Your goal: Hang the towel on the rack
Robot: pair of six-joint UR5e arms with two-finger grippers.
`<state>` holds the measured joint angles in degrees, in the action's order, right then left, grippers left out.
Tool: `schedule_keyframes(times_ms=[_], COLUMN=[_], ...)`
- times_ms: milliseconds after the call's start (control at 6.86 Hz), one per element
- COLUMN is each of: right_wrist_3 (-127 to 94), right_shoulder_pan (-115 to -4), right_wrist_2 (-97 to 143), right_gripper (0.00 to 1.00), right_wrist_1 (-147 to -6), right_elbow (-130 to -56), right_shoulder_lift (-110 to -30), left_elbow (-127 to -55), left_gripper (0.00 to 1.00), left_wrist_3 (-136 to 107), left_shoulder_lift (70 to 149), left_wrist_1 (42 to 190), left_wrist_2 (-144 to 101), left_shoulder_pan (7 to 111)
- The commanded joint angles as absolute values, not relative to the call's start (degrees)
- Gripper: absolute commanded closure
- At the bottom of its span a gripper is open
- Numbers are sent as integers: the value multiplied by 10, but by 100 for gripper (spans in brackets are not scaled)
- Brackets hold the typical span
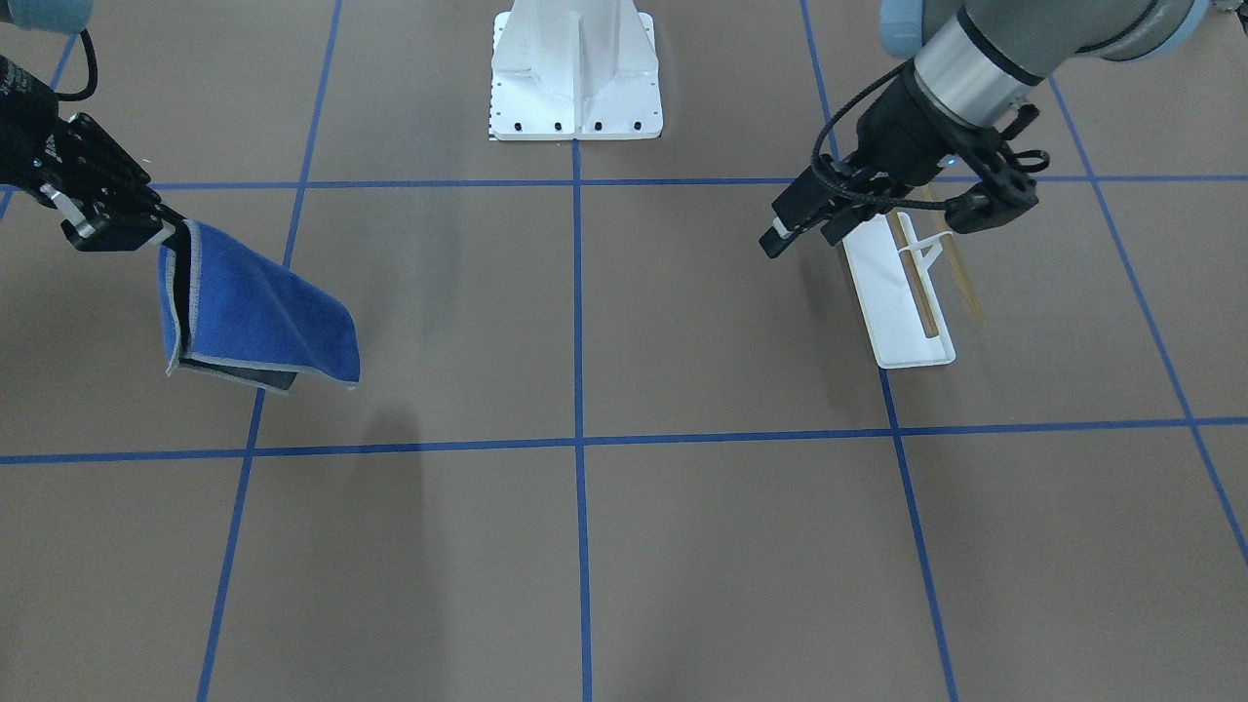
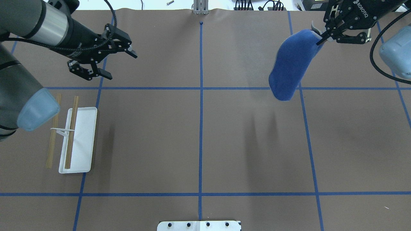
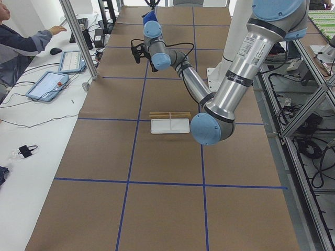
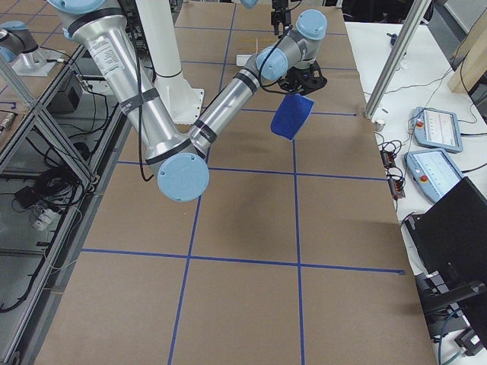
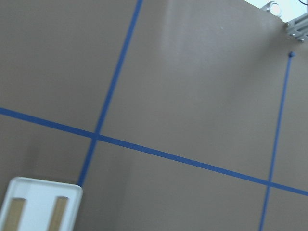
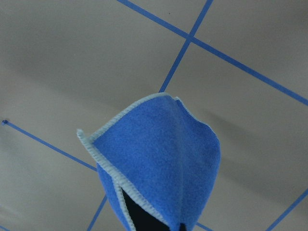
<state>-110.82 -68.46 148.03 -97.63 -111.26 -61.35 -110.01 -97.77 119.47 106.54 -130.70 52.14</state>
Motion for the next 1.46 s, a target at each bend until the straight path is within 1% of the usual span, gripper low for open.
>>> schedule_keyframes(times_ms=[0,146,291,437,728,874,1020,1311], right_wrist_3=[-1283,-1358,-1415,-1460,-1540,-1592,-1677,-1706], right_shoulder_pan=[-680,-676,-668,-651,-606,-593,-575,-564], right_wrist_2=[1478,1477,1466,1441,1364,1334,1280,1260], right_gripper=[100,100,100,100,100,100,100,100], right_wrist_1=[-835,-760,-712,-700,-697,-672,-605,-592], right_elbow=[-1081,-1058,-1054,-1051,-1052,-1052,-1052,-1056], right_shoulder_lift=[-608,-600,-597,-573,-528,-515,-517,-514], left_elbow=[-1075,-1045,-1020,-1013,-992,-977,-964,-962], left_gripper=[2,2,2,2,2,3,3,3], left_wrist_3=[-1119,-1188,-1274,-1348,-1438,-1472,-1497,-1546], left_shoulder_lift=[1247,1248,1250,1260,1302,1310,1312,1312], left_wrist_1=[1103,1175,1245,1269,1270,1273,1292,1301], left_wrist_2=[-1286,-1286,-1269,-1250,-1203,-1194,-1171,-1116], left_shoulder_pan=[472,467,460,447,420,419,417,404])
